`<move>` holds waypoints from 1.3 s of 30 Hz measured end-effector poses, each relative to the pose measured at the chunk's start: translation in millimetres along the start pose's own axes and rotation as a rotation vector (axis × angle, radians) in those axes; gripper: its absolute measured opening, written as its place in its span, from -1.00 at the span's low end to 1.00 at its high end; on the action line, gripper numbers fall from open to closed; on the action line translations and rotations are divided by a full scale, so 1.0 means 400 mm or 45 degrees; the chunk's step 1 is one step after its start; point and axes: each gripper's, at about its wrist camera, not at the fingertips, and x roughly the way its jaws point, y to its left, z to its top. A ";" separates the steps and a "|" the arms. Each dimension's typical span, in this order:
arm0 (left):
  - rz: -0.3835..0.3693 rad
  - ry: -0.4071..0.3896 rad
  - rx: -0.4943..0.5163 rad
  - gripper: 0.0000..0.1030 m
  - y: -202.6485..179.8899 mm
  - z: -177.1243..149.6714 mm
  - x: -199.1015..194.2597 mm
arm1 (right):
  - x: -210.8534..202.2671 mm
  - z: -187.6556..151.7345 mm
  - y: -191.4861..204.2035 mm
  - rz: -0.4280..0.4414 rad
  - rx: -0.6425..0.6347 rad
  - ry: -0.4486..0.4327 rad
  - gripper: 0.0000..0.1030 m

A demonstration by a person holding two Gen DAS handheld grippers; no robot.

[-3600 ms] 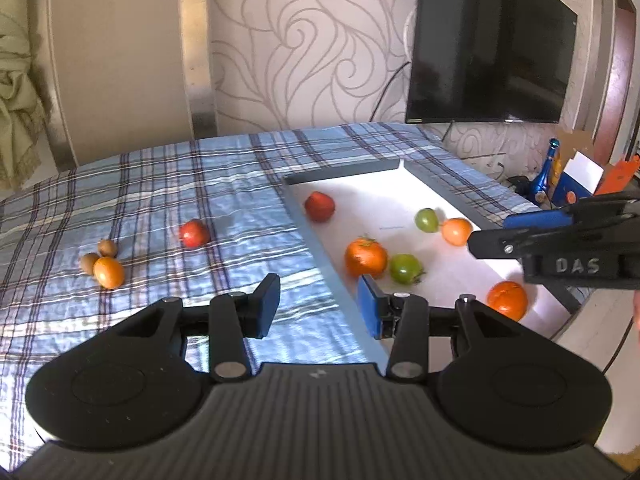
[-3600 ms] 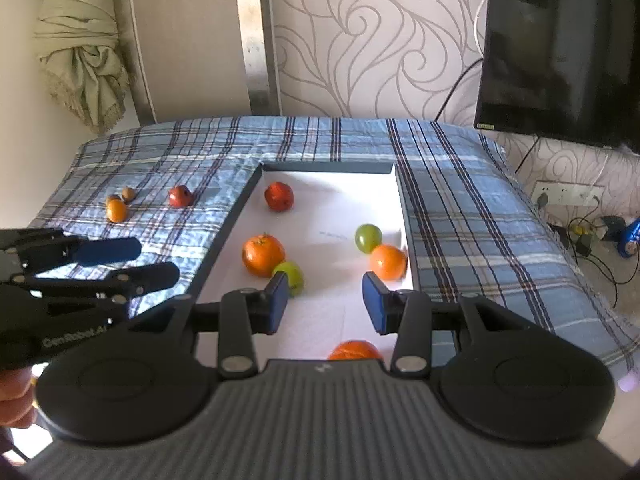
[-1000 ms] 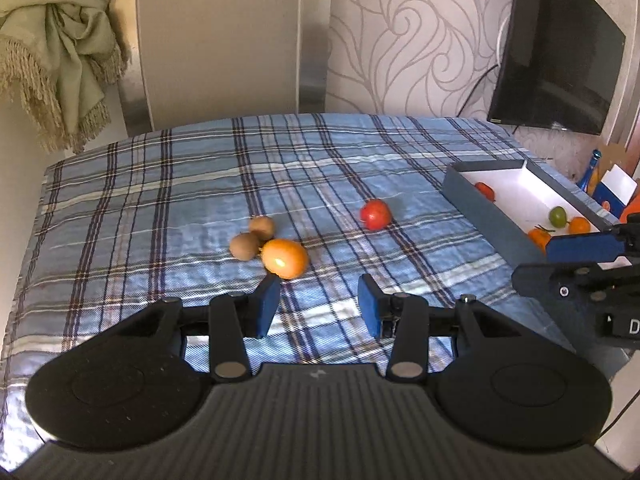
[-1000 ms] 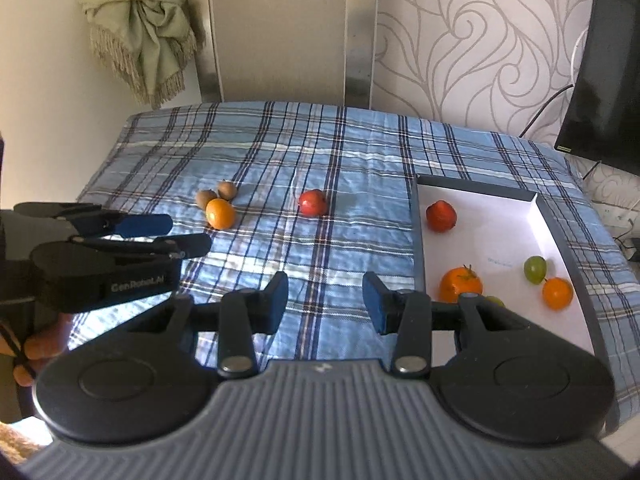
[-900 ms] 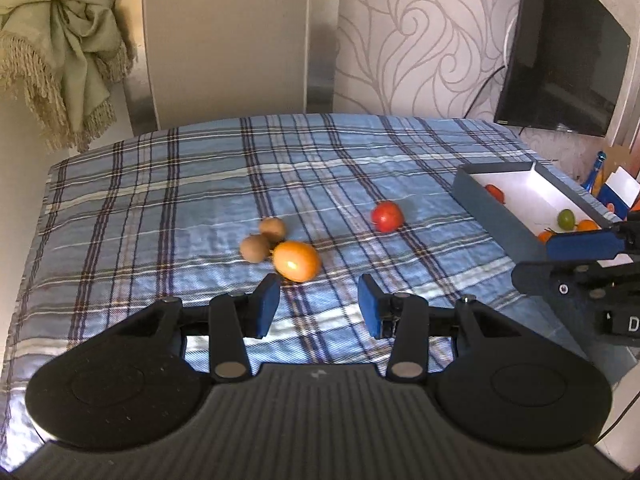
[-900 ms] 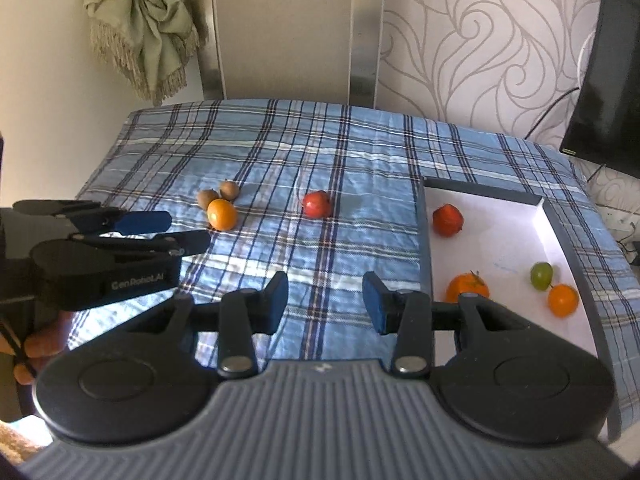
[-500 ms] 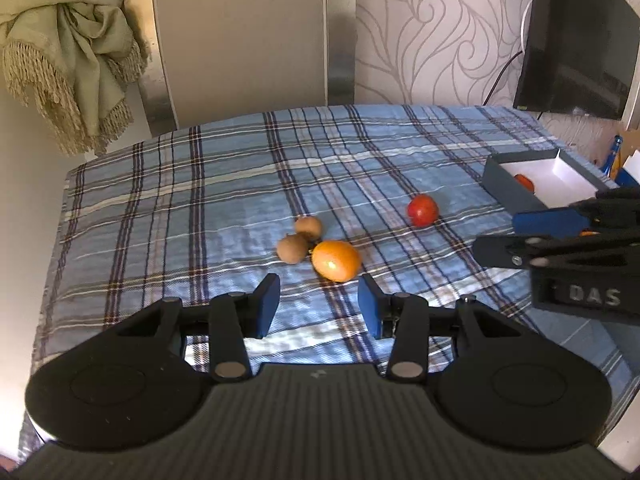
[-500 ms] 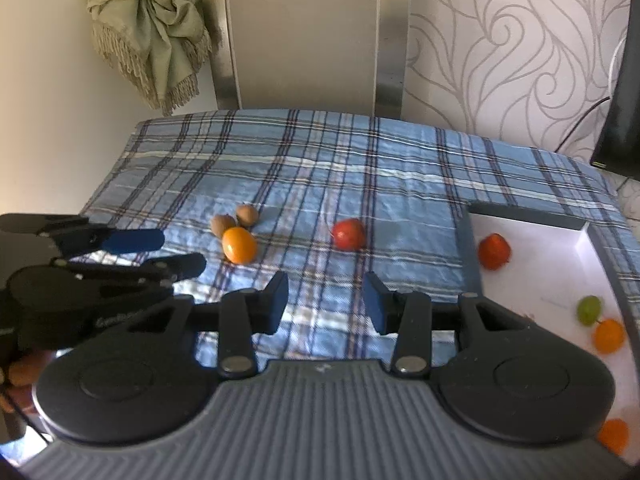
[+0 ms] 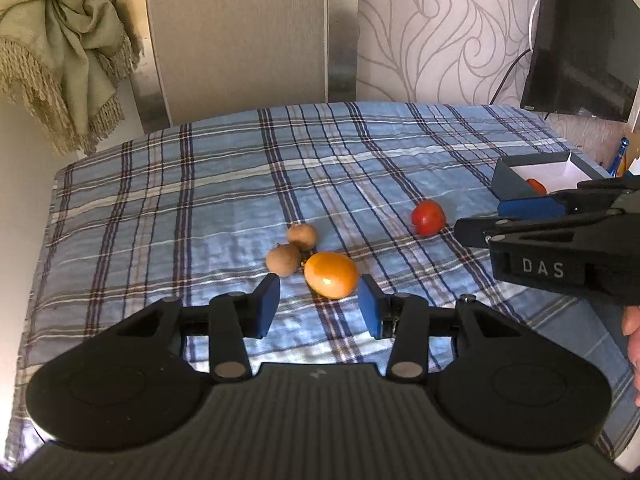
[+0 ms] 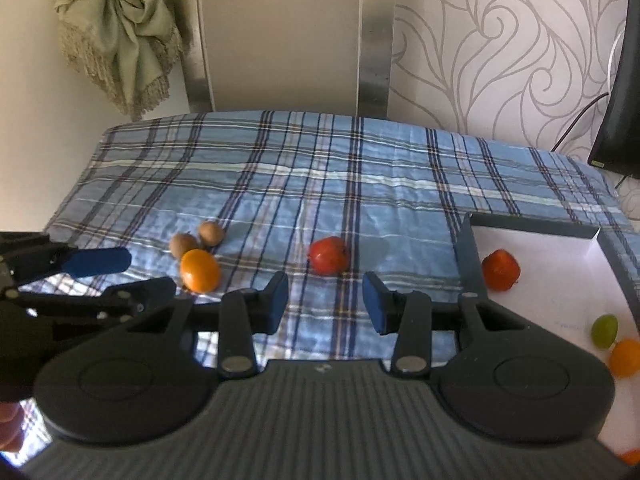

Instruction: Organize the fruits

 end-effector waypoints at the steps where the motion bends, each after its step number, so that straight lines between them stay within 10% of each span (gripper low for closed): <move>1: -0.004 -0.001 -0.003 -0.05 -0.001 0.002 0.007 | 0.007 0.003 -0.002 -0.007 -0.008 0.001 -0.15; 23: 0.033 0.054 0.003 -0.05 0.058 -0.031 0.007 | 0.173 0.019 0.007 -0.026 -0.018 0.030 0.07; 30: 0.041 0.047 0.000 -0.05 0.065 -0.031 -0.001 | 0.182 0.015 0.014 -0.021 -0.061 0.055 -0.33; 39: -0.001 0.046 0.011 -0.05 0.033 -0.017 0.024 | 0.135 -0.002 0.010 -0.034 -0.043 0.081 -0.33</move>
